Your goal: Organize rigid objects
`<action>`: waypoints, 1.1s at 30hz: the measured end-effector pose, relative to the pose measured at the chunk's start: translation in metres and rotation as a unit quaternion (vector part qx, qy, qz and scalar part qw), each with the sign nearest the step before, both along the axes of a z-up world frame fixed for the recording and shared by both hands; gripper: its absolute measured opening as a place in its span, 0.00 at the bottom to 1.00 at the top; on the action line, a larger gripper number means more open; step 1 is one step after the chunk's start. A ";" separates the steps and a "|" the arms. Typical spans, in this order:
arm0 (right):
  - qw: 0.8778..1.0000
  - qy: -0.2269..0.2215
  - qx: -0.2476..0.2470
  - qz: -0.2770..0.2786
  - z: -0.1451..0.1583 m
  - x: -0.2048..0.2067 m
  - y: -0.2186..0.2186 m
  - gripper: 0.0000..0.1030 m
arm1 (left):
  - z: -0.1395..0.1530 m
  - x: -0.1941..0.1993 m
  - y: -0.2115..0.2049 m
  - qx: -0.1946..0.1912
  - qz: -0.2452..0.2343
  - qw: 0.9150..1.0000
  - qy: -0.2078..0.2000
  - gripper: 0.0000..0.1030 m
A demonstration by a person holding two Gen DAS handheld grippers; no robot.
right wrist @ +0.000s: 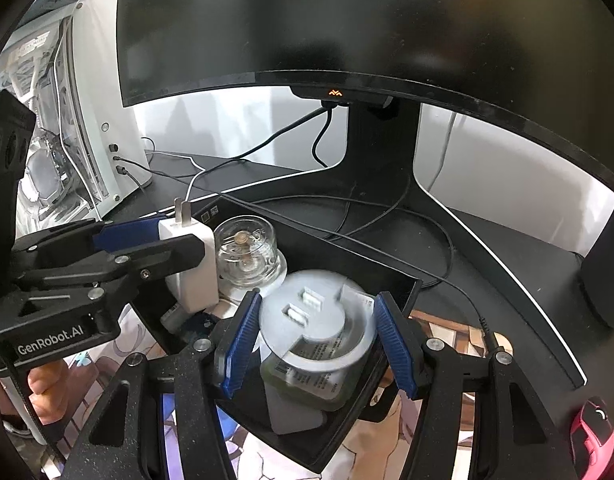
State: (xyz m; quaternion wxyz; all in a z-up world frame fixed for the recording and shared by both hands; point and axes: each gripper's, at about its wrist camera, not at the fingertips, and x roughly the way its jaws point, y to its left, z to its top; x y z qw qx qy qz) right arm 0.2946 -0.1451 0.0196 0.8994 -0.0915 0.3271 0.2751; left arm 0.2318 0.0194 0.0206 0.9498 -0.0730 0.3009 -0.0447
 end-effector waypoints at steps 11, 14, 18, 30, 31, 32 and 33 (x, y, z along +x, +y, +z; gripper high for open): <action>1.000 -0.029 0.010 -0.001 0.018 -0.023 -0.004 0.67 | 0.015 -0.030 0.002 0.013 0.006 0.999 -0.035 0.59; 0.999 -0.037 0.013 0.002 0.021 -0.033 -0.007 0.68 | 0.020 -0.041 0.002 0.017 0.006 0.999 -0.043 0.60; 0.999 -0.047 0.021 -0.002 0.024 -0.045 -0.015 0.68 | 0.022 -0.055 0.001 0.014 0.010 0.998 -0.053 0.60; 0.998 -0.054 0.039 -0.015 0.009 -0.087 -0.050 0.68 | 0.004 -0.094 -0.002 0.013 0.011 0.999 -0.051 0.61; 0.997 -0.057 0.042 -0.017 0.007 -0.091 -0.053 0.68 | 0.001 -0.100 0.000 0.011 0.016 0.998 -0.052 0.61; 0.997 -0.059 0.044 -0.018 0.006 -0.096 -0.055 0.68 | -0.001 -0.105 0.002 0.007 0.021 0.998 -0.054 0.61; 0.997 -0.063 0.048 -0.020 0.004 -0.100 -0.056 0.68 | -0.003 -0.110 0.004 0.004 0.022 0.998 -0.055 0.61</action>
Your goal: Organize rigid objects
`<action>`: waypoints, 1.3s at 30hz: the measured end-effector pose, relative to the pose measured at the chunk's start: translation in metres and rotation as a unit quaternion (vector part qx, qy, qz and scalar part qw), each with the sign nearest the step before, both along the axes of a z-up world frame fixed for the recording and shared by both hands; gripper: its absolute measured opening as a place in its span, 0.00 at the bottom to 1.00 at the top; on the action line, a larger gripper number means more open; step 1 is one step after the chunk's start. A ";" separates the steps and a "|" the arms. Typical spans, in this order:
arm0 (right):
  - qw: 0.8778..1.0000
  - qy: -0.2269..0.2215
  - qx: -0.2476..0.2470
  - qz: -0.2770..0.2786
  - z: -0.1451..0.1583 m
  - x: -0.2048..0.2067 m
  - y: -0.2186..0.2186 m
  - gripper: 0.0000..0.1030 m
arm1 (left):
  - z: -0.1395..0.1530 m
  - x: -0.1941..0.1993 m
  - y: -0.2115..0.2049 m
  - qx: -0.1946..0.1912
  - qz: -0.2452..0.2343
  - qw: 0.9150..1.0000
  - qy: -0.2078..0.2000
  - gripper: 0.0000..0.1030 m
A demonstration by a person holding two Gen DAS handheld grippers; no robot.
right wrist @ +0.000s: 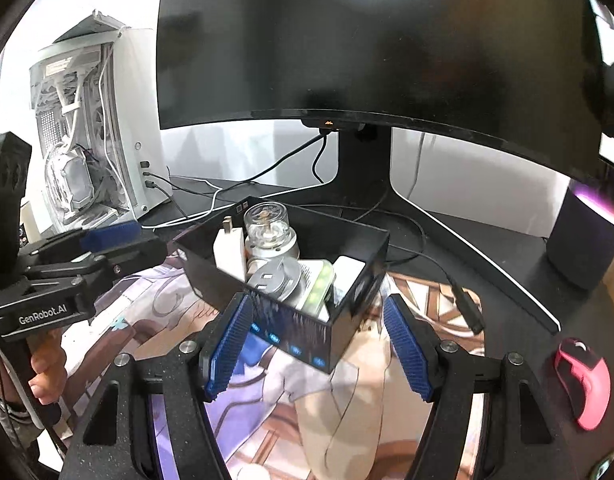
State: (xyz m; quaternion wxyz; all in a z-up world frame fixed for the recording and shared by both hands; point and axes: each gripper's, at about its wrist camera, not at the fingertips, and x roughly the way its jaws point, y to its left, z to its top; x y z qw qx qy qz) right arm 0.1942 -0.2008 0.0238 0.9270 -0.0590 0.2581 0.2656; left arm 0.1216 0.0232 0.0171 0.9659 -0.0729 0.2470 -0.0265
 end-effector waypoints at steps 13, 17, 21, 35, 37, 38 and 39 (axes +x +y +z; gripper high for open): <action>0.999 -0.028 0.023 -0.023 -0.020 -0.038 -0.012 0.75 | -0.011 -0.036 0.010 0.009 0.034 0.999 -0.037 0.76; 0.998 -0.047 0.028 -0.033 -0.017 -0.047 -0.018 0.81 | -0.015 -0.038 0.008 0.019 0.049 0.998 -0.044 0.77; 0.995 -0.073 0.032 -0.058 -0.014 -0.057 -0.025 0.90 | -0.014 -0.043 0.004 0.033 0.056 0.996 -0.054 0.77; 0.985 -0.126 0.053 -0.103 -0.005 -0.070 -0.029 0.99 | -0.005 -0.057 -0.018 0.068 0.065 0.989 -0.115 0.93; 0.987 -0.126 0.048 -0.089 -0.006 -0.070 -0.024 0.99 | -0.005 -0.059 -0.015 0.062 0.067 0.989 -0.118 0.97; 0.987 -0.127 0.050 -0.086 -0.006 -0.071 -0.024 0.99 | -0.004 -0.060 -0.013 0.058 0.068 0.989 -0.119 0.97; 0.987 -0.126 0.053 -0.085 -0.006 -0.071 -0.024 0.99 | -0.005 -0.061 -0.012 0.054 0.069 0.989 -0.121 0.98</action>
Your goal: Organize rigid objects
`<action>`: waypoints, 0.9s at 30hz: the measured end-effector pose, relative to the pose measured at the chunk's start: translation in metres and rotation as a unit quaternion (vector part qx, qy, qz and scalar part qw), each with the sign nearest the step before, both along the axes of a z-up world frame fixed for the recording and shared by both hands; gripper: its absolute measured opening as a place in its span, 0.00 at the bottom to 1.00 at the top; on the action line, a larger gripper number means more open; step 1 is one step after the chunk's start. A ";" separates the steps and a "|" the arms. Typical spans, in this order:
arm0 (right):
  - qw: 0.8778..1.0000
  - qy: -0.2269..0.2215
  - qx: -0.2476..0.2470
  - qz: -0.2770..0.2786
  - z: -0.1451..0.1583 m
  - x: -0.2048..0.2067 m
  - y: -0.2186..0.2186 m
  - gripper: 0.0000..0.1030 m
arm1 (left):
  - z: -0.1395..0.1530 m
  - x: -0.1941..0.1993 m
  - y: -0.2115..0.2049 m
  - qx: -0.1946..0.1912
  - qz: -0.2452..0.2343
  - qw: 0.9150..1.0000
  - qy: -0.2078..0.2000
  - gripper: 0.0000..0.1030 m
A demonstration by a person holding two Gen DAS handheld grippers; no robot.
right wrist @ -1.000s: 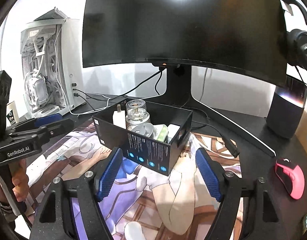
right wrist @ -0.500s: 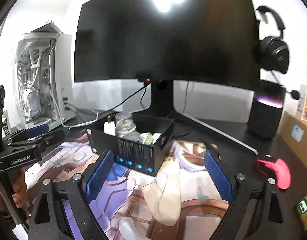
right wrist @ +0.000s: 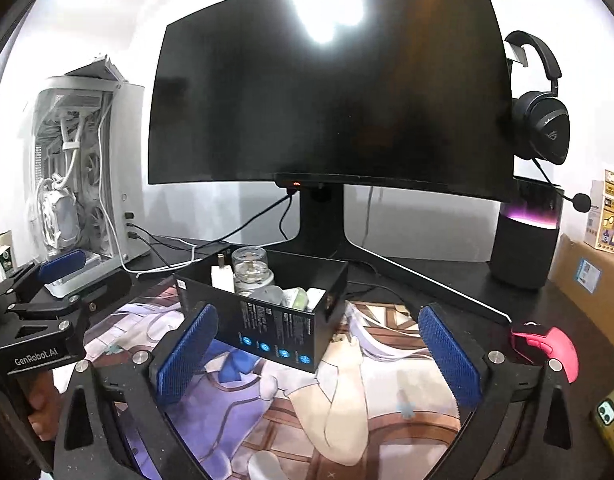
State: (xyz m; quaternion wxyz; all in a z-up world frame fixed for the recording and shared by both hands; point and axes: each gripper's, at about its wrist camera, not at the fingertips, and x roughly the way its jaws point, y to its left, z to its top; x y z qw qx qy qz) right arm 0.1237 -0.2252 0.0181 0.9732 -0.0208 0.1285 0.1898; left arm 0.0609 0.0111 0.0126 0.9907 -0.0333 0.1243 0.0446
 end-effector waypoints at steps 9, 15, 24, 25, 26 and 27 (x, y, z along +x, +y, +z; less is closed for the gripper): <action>1.000 0.004 0.006 0.001 -0.001 0.002 -0.001 1.00 | -0.001 0.000 0.003 -0.009 0.004 1.000 0.001 1.00; 1.000 0.004 0.008 0.000 -0.001 0.002 -0.002 1.00 | 0.000 -0.003 0.002 -0.007 0.009 1.000 -0.005 1.00; 1.000 0.004 0.009 0.000 -0.001 0.002 -0.002 1.00 | 0.000 -0.002 0.001 0.000 0.019 1.000 0.000 1.00; 1.000 0.004 0.009 0.000 -0.001 0.002 -0.002 1.00 | 0.000 -0.002 0.002 -0.001 0.020 1.000 -0.001 1.00; 1.000 0.003 0.010 -0.001 -0.001 0.002 -0.002 1.00 | 0.000 -0.002 0.002 -0.002 0.020 1.000 -0.002 1.00; 1.000 0.003 0.010 0.000 -0.001 0.002 -0.002 1.00 | 0.000 -0.002 0.003 -0.002 0.021 1.000 -0.002 1.00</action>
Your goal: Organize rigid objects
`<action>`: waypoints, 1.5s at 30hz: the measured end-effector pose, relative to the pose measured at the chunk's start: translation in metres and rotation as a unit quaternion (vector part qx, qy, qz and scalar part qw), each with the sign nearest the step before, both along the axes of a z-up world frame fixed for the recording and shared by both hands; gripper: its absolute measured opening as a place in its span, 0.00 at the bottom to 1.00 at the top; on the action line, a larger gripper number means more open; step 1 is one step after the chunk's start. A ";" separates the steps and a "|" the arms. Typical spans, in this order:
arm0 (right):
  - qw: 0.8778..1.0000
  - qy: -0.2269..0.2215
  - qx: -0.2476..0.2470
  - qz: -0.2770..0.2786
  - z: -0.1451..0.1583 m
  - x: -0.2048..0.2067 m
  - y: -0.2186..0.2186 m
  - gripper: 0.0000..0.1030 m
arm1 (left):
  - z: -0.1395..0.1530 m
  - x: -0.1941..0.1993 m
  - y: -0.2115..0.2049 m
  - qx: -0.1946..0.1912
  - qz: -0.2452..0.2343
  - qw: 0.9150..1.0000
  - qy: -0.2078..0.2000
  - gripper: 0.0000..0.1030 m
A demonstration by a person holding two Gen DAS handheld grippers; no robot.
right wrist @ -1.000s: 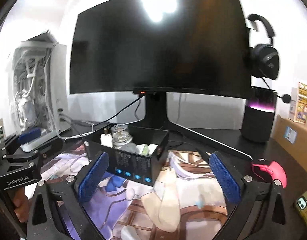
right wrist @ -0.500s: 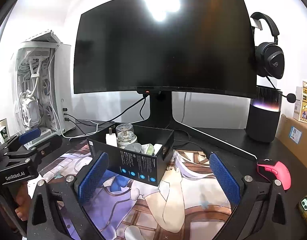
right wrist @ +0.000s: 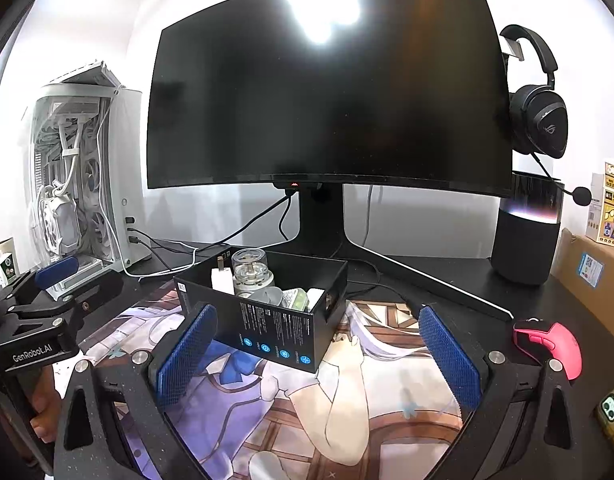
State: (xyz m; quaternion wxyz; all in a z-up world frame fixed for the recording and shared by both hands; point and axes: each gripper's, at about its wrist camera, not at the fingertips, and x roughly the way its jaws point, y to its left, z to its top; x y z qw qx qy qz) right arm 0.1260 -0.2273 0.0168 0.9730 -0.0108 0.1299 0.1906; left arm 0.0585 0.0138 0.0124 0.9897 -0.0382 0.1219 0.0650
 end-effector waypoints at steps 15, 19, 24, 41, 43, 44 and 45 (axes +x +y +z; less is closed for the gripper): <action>1.000 0.000 0.001 -0.002 0.000 0.000 -0.001 1.00 | 0.000 -0.001 0.001 0.001 0.008 1.000 0.000 1.00; 1.000 0.000 0.001 -0.001 -0.001 0.000 -0.001 1.00 | 0.000 -0.001 0.001 0.002 0.009 1.000 -0.001 1.00; 1.000 0.000 0.000 -0.002 0.000 0.000 -0.001 1.00 | 0.000 -0.002 0.000 0.007 0.015 1.000 -0.001 1.00; 1.000 -0.001 0.001 -0.002 0.000 0.000 -0.001 1.00 | 0.000 0.000 0.000 0.008 0.017 1.000 0.002 1.00; 1.000 0.000 0.001 -0.002 0.000 0.000 -0.001 1.00 | 0.000 0.001 -0.001 0.008 0.019 1.000 0.004 1.00; 1.000 0.000 0.001 -0.002 0.000 0.000 -0.001 1.00 | 0.000 0.000 -0.001 0.007 0.019 1.000 0.003 1.00; 1.000 -0.001 0.001 -0.002 0.000 0.000 -0.001 1.00 | 0.000 0.000 -0.001 0.008 0.019 1.000 0.002 1.00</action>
